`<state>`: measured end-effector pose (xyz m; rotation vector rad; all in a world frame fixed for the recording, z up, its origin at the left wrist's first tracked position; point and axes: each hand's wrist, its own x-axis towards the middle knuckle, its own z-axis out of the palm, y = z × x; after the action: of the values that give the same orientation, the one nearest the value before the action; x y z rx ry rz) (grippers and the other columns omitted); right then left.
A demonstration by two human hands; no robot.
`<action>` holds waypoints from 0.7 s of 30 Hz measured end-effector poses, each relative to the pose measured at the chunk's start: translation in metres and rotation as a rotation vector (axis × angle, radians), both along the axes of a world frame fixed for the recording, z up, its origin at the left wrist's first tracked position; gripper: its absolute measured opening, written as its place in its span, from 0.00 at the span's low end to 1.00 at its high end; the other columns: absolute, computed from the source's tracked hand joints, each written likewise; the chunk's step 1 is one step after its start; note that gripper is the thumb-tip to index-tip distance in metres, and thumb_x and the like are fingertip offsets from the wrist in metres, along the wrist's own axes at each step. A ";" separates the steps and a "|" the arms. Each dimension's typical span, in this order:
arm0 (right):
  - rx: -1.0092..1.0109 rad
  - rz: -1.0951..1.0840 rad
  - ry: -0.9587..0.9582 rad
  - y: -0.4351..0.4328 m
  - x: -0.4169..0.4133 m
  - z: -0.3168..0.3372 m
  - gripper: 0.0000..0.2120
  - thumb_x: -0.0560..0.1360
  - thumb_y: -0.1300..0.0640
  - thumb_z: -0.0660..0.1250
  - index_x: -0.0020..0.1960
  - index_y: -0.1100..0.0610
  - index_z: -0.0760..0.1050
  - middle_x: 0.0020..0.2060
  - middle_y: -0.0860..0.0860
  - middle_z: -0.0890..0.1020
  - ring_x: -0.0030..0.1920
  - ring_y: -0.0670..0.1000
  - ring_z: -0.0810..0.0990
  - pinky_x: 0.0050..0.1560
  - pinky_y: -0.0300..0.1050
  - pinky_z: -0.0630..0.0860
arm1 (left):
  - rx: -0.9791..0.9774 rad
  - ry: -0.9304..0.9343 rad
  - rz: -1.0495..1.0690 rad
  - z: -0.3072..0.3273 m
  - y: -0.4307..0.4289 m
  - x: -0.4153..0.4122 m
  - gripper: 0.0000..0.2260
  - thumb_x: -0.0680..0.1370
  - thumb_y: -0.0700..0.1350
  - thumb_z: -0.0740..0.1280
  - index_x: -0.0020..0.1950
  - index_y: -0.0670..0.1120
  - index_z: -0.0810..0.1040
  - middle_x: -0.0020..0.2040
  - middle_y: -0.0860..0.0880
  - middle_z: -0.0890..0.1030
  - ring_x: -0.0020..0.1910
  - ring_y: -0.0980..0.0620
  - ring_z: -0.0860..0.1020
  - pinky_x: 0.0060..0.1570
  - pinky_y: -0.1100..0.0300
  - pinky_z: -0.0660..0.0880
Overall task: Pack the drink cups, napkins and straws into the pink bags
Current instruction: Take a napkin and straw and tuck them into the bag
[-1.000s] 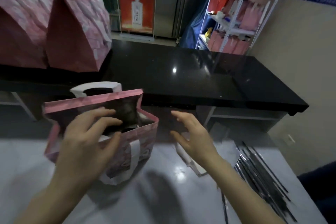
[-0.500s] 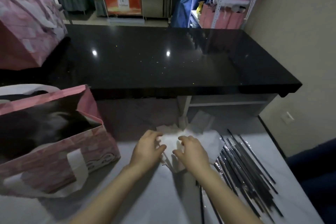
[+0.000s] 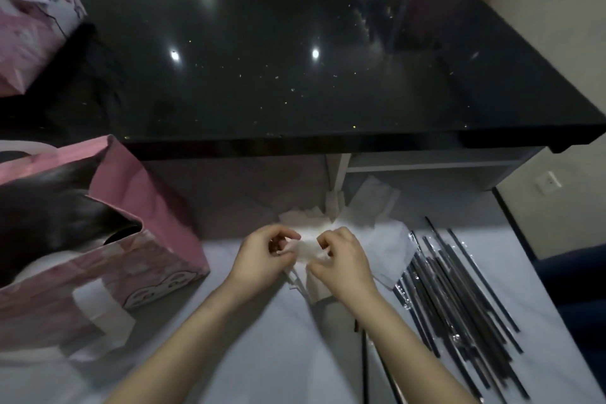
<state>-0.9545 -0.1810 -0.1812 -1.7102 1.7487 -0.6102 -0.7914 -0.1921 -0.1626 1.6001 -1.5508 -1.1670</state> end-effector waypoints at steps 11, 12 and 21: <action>0.069 -0.196 -0.348 0.005 -0.026 0.028 0.15 0.67 0.63 0.73 0.49 0.47 0.78 0.41 0.48 0.83 0.43 0.49 0.81 0.46 0.44 0.76 | -0.097 -0.152 0.071 0.000 -0.012 0.020 0.20 0.69 0.29 0.67 0.58 0.45 0.79 0.53 0.47 0.80 0.51 0.50 0.79 0.52 0.58 0.76; 0.068 -0.201 -0.353 0.004 -0.029 0.028 0.12 0.68 0.63 0.73 0.48 0.49 0.79 0.41 0.48 0.84 0.44 0.49 0.82 0.46 0.45 0.77 | -0.093 -0.215 0.039 -0.003 -0.014 0.022 0.21 0.69 0.31 0.68 0.60 0.45 0.79 0.54 0.47 0.80 0.53 0.49 0.79 0.54 0.57 0.75; 0.121 0.026 -0.330 0.009 -0.037 0.031 0.10 0.70 0.58 0.76 0.34 0.50 0.77 0.34 0.41 0.77 0.37 0.38 0.74 0.40 0.35 0.69 | -0.030 -0.166 -0.006 -0.001 -0.013 0.025 0.13 0.66 0.37 0.77 0.38 0.56 0.81 0.41 0.48 0.81 0.37 0.54 0.79 0.38 0.69 0.73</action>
<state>-0.9917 -0.1717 -0.1498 -1.4540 1.4976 -0.7147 -0.7665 -0.2054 -0.1637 1.7098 -1.6698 -1.0311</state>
